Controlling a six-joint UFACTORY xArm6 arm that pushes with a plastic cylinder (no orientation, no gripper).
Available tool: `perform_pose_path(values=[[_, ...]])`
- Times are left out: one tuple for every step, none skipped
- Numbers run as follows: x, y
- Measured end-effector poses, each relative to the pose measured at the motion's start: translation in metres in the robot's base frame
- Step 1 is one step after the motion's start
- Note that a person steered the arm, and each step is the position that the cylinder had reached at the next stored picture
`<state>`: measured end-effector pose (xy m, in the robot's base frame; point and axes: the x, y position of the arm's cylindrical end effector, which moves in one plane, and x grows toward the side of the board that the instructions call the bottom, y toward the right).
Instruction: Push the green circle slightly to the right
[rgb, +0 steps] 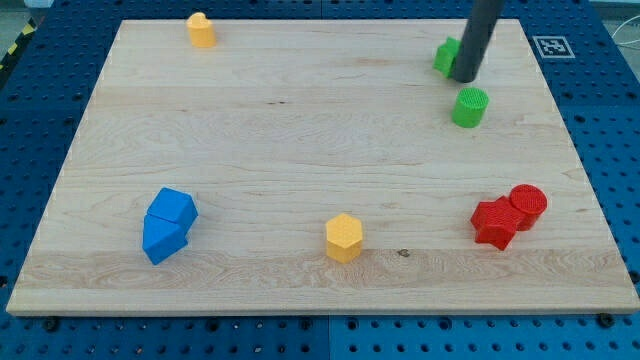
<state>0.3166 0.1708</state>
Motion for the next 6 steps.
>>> perform_pose_path(values=[[0.022,-0.042],[0.056,-0.027],[0.069,-0.016],[0.068,0.016],[0.070,0.004],[0.074,0.007]])
